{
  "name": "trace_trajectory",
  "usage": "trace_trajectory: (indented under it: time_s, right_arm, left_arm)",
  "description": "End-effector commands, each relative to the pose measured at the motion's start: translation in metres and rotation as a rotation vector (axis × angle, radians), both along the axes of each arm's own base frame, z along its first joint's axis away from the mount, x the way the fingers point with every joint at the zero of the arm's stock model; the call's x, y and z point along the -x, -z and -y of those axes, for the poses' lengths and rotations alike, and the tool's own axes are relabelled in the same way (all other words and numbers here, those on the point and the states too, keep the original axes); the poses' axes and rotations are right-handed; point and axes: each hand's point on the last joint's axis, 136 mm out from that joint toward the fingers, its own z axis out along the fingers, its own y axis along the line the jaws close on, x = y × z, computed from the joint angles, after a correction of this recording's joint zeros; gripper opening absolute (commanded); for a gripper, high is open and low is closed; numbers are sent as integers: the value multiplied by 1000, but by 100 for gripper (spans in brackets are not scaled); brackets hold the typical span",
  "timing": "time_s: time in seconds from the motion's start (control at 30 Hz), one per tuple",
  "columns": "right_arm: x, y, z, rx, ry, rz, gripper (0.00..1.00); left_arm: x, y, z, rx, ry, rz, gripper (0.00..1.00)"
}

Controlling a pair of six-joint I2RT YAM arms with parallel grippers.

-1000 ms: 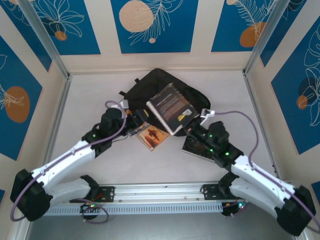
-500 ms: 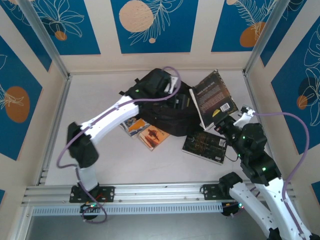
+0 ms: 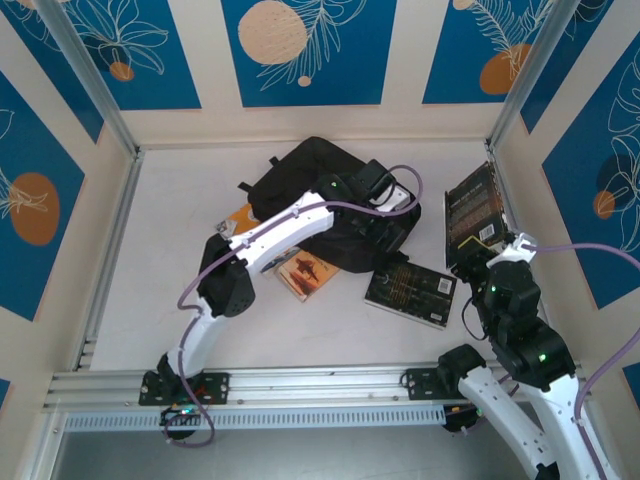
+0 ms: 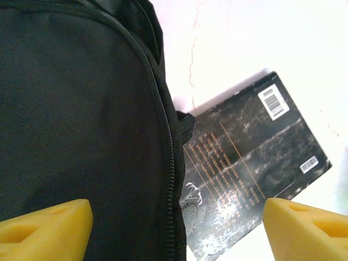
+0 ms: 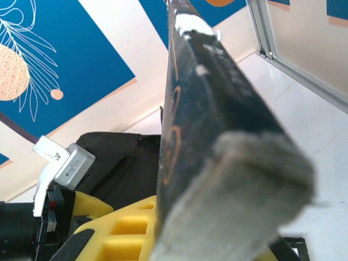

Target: Pack books, pencil case, and school supplies into a backpack

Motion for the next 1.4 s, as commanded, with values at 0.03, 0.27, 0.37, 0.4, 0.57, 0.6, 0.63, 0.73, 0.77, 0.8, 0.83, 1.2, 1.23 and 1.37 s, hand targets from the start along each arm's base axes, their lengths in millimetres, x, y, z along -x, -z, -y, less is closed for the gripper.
trace_trajectory:
  time_s: [0.03, 0.27, 0.37, 0.4, 0.57, 0.6, 0.63, 0.73, 0.77, 0.8, 0.83, 1.2, 1.23, 1.37]
  right_arm:
    - [-2, -29, 4, 5, 19, 118, 0]
    - [-4, -28, -4, -23, -20, 119, 0]
    - [-4, -27, -8, -27, -47, 116, 0]
    - [-4, -27, -11, -27, -61, 115, 0]
    - [-2, -35, -23, -39, -135, 127, 0]
    - [0, -39, -26, -41, -159, 137, 0]
    - [2, -43, -31, -46, -191, 154, 0]
    - [7, -53, -47, -83, -293, 185, 0]
    - [10, -56, -54, -100, -331, 190, 0]
    - [12, -57, -62, -121, -378, 190, 0]
    - [15, -58, -70, -144, -425, 192, 0]
    - [40, -1, -125, -543, -694, 13, 0]
    - [44, 8, -126, -568, -703, -9, 0]
    - [58, 35, -121, -606, -688, -43, 0]
  left_arm:
    - [2, 7, 2, -46, 37, 21, 76]
    - [-32, 3, -20, -157, -92, 191, 16]
    - [-35, -24, -22, -109, -121, 229, 0]
    - [-36, -37, -24, -83, -136, 242, 0]
    - [-42, -102, -46, 63, -246, 283, 0]
    - [-43, -116, -53, 100, -275, 292, 0]
    - [-43, -129, -62, 136, -303, 299, 0]
    - [-40, -163, -88, 244, -379, 327, 0]
    - [-38, -171, -95, 270, -400, 336, 0]
    - [-36, -180, -104, 293, -419, 348, 0]
    - [-33, -187, -111, 310, -434, 360, 0]
    - [4, -175, -151, 376, -494, 290, 0]
    - [8, -167, -153, 378, -495, 268, 0]
    - [21, -129, -160, 338, -497, 196, 0]
